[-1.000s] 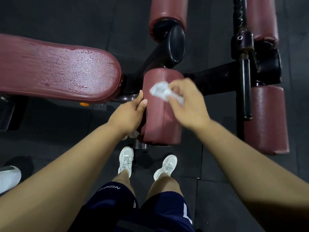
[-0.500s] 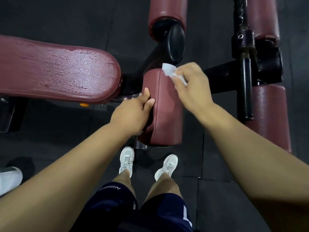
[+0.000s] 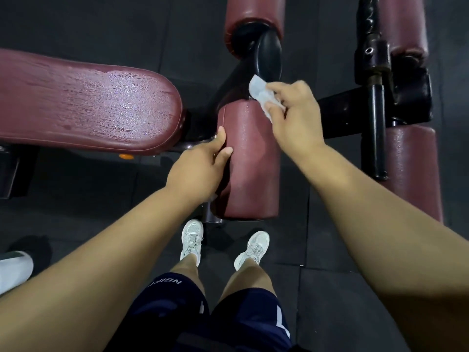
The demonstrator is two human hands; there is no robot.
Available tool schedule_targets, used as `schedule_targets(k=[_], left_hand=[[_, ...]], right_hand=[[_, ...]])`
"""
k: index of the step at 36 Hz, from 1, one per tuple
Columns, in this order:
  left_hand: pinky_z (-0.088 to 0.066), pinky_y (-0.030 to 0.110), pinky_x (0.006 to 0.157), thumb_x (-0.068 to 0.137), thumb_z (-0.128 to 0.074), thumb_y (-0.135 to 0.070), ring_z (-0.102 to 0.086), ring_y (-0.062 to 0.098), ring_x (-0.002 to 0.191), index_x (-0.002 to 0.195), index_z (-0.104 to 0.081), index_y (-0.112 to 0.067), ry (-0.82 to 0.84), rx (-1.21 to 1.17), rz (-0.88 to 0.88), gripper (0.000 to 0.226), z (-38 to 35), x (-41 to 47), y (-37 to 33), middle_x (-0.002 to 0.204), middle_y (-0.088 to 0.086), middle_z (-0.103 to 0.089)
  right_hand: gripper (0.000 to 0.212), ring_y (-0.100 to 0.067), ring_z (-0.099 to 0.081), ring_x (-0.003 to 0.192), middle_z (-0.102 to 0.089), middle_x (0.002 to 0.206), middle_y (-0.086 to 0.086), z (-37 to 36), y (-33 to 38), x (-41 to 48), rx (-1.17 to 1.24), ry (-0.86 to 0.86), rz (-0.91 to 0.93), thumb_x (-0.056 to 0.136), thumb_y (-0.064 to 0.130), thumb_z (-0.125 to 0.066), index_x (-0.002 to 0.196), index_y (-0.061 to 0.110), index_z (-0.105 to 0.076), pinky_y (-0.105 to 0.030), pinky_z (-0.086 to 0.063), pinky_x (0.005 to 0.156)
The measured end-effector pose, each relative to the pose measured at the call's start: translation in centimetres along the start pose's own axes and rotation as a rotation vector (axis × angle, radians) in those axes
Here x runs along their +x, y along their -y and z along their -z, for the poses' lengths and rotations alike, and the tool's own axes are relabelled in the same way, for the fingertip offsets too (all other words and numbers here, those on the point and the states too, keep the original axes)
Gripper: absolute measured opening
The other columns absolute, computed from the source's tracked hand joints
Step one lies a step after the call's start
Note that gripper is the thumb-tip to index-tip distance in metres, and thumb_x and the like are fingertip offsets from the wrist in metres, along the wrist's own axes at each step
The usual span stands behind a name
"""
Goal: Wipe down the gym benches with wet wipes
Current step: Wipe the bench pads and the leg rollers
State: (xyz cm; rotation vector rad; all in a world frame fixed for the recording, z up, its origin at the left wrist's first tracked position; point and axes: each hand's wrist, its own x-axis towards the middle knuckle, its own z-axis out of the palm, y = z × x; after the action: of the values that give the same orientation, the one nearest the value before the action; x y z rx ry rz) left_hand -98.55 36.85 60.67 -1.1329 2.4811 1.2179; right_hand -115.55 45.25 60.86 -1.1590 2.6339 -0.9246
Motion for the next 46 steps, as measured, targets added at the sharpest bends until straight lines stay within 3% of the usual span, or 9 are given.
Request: schedule_targets(k=[6, 12, 17, 23, 26, 32, 36, 41, 46], left_hand=[[-0.041, 0.03, 0.068, 0.101, -0.03, -0.041, -0.063, 0.034, 0.095, 0.144, -0.021, -0.046, 0.128, -0.077, 0.113, 0.044, -0.1, 0.6, 1.2, 0.114, 0.018, -0.063], [-0.05, 0.032, 0.071, 0.099, -0.034, -0.043, -0.064, 0.03, 0.098, 0.14, -0.036, -0.041, 0.075, -0.166, 0.13, 0.041, 0.5, 0.8, 1.3, 0.129, 0.006, -0.057], [-0.049, 0.033, 0.078, 0.098, -0.041, -0.038, -0.062, 0.028, 0.102, 0.137, -0.046, -0.034, -0.083, -0.163, -0.047, 0.04, 1.3, 0.1, -0.3, 0.132, -0.006, -0.052], [-0.044, 0.037, 0.101, 0.099, -0.038, -0.038, -0.049, 0.016, 0.126, 0.143, -0.034, -0.034, -0.02, -0.02, -0.063, 0.045, 0.3, -0.6, -1.0, 0.15, -0.022, -0.026], [-0.036, 0.034, 0.107, 0.099, -0.035, -0.04, -0.038, 0.013, 0.134, 0.144, -0.031, -0.034, -0.006, -0.004, -0.048, 0.046, -0.1, -0.2, -0.4, 0.15, -0.021, -0.027], [-0.047, 0.04, 0.087, 0.099, -0.028, -0.047, -0.06, 0.034, 0.11, 0.144, -0.028, -0.041, 0.109, -0.126, 0.141, 0.045, 0.0, 0.2, 0.9, 0.133, 0.006, -0.055], [-0.048, 0.043, 0.088, 0.098, -0.036, -0.046, -0.06, 0.034, 0.108, 0.143, -0.036, -0.033, 0.051, -0.154, 0.116, 0.046, 0.3, 0.3, 0.5, 0.133, 0.003, -0.054], [-0.049, 0.042, 0.09, 0.097, -0.04, -0.041, -0.056, 0.025, 0.111, 0.145, -0.031, -0.03, -0.073, -0.009, -0.034, 0.05, 0.5, -0.5, -1.0, 0.129, 0.0, -0.051], [-0.049, 0.042, 0.089, 0.099, -0.032, -0.041, -0.057, 0.034, 0.111, 0.146, -0.028, -0.035, -0.008, 0.128, -0.021, 0.047, 0.0, -0.5, -1.6, 0.136, 0.005, -0.053]], right_hand=[[0.022, -0.007, -0.032, 0.073, -0.036, 0.081, -0.004, 0.4, 0.6, -5.9, 0.021, 0.169, 0.229, 0.088, 0.014, -0.054, 0.103, 0.009, -0.068, -0.012, -0.034, 0.066], [0.018, -0.017, -0.046, 0.07, -0.049, 0.086, -0.007, 0.8, -0.1, -10.5, 0.025, 0.284, 0.409, 0.086, 0.024, -0.06, 0.086, 0.007, -0.064, -0.034, -0.044, 0.053], [0.02, -0.019, -0.049, 0.095, -0.053, 0.105, -0.017, -0.1, -0.5, -3.5, -0.011, 0.126, 0.27, 0.085, 0.017, -0.055, 0.081, -0.003, -0.056, -0.021, -0.043, 0.084], [0.021, -0.013, -0.049, 0.078, -0.05, 0.092, -0.004, -0.9, -0.8, -0.6, -0.028, -0.014, 0.052, 0.096, 0.023, -0.051, 0.081, 0.008, -0.056, -0.02, -0.036, 0.066], [0.018, -0.007, -0.041, 0.069, -0.045, 0.08, 0.002, -0.6, -0.4, -4.2, -0.004, 0.082, 0.196, 0.096, 0.027, -0.047, 0.079, 0.033, -0.048, -0.023, -0.032, 0.064], [0.016, -0.026, -0.053, 0.071, -0.056, 0.084, -0.011, 0.5, -0.4, -10.4, -0.069, 0.246, 0.62, 0.093, 0.023, -0.046, 0.103, 0.014, -0.054, -0.033, -0.047, 0.053], [0.025, -0.016, -0.045, 0.079, -0.052, 0.088, -0.016, -0.1, -0.6, -5.9, -0.007, 0.113, 0.317, 0.093, 0.023, -0.053, 0.083, 0.002, -0.061, -0.029, -0.043, 0.067], [0.016, -0.016, -0.052, 0.09, -0.054, 0.102, -0.007, -0.3, -0.1, -0.2, 0.047, -0.017, 0.006, 0.092, 0.016, -0.05, 0.104, 0.011, -0.061, -0.026, -0.042, 0.079], [0.015, -0.012, -0.053, 0.084, -0.06, 0.09, -0.003, 0.2, 0.0, -3.5, 0.063, 0.038, 0.119, 0.095, 0.022, -0.053, 0.093, 0.014, -0.066, -0.028, -0.043, 0.079]])
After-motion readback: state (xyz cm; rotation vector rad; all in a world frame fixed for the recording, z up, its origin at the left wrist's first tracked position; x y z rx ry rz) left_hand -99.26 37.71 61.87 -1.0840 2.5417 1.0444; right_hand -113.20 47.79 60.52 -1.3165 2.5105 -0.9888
